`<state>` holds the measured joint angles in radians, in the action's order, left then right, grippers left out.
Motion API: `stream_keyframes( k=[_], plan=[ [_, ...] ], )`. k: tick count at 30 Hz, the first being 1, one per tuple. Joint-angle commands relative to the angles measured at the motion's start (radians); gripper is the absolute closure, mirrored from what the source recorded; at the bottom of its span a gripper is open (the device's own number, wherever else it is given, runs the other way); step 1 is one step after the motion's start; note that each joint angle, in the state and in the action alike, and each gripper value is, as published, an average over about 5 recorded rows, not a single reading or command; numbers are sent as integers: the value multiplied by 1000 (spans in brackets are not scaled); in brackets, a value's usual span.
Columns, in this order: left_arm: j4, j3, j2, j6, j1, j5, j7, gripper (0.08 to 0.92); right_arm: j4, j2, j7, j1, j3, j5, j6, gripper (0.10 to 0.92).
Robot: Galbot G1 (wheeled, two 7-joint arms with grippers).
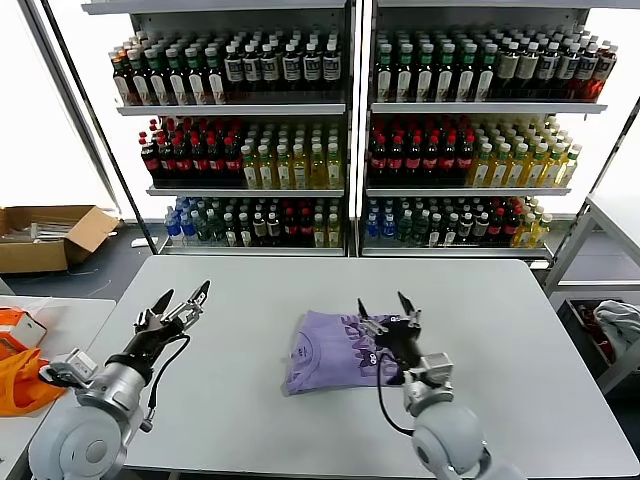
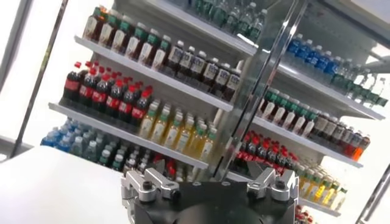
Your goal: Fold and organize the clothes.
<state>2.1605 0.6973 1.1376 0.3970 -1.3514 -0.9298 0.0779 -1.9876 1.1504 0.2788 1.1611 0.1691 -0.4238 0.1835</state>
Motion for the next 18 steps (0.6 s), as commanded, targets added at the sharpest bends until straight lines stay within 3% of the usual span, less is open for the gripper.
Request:
stream_keyframes(
  k=[1,18],
  plan=[
    [29,93,49,-30,-116,169,-137,177,-167,22,-167,393,477,-48,-109,203],
    [9,165,69,-71,-193,233,-170,177,-182,47,-202,486,581,-49,-105,203]
  ],
)
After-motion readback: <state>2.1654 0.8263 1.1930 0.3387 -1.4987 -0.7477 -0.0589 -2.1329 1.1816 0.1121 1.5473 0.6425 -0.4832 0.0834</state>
